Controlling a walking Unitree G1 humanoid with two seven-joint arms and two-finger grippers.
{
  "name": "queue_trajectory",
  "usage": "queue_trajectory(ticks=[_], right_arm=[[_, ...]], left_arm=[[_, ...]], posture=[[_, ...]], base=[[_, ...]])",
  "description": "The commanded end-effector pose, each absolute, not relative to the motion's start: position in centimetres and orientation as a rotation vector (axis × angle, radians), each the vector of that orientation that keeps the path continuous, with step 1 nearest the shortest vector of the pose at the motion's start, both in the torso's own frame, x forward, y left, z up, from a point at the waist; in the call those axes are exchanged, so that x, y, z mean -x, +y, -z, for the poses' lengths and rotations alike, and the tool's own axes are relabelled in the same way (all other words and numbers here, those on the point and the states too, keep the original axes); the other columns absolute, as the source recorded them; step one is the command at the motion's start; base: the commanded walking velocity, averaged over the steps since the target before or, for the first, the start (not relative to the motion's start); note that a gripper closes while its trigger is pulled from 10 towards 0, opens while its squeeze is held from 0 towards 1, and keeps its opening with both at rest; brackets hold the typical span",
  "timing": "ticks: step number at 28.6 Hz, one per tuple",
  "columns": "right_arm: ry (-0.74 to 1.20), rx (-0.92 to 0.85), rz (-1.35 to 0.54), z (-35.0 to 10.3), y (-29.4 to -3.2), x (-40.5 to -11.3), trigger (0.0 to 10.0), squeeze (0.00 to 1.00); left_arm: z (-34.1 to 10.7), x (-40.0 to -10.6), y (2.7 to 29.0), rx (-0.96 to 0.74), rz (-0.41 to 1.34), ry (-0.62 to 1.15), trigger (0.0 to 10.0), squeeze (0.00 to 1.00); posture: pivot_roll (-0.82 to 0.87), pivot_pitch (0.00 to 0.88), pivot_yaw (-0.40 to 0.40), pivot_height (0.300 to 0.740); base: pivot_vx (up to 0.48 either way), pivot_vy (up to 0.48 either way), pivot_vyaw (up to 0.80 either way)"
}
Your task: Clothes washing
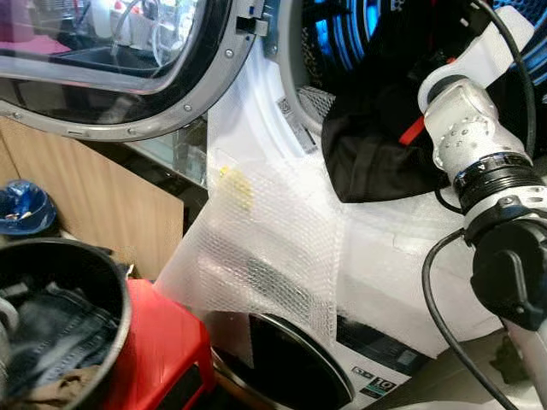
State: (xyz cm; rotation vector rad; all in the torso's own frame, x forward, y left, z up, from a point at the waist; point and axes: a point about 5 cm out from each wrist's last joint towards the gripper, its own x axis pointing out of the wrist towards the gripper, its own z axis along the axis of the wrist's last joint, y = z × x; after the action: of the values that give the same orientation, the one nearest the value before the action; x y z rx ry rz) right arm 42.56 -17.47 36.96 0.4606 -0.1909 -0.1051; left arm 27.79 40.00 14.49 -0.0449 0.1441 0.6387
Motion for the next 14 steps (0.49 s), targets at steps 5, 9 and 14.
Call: queue_trajectory(ticks=[5, 9, 14], right_arm=[[-0.17, -0.445, 0.166, -36.3, -19.7, -42.4, 10.0, 1.0], [-0.164, -0.441, 0.174, -36.0, -19.9, -42.4, 10.0, 1.0], [-0.163, -0.425, 0.185, -35.8, -20.4, -42.4, 10.0, 1.0]], left_arm=[[-14.4, -30.0, 38.8, 0.073, -0.563, 0.204, 10.0, 0.0], [-14.8, -31.8, 37.2, 0.09, -0.492, 0.21, 10.0, 0.0], [-14.7, -34.2, 33.9, 0.152, -0.285, 0.282, 10.0, 0.0]], posture=[[0.14, 0.091, -0.213, 0.74], [0.13, 0.091, -0.21, 0.74], [0.11, 0.08, -0.199, 0.74]], base=[[0.0, 0.0, 0.0], [0.0, 0.0, 0.0], [0.0, 0.0, 0.0]])
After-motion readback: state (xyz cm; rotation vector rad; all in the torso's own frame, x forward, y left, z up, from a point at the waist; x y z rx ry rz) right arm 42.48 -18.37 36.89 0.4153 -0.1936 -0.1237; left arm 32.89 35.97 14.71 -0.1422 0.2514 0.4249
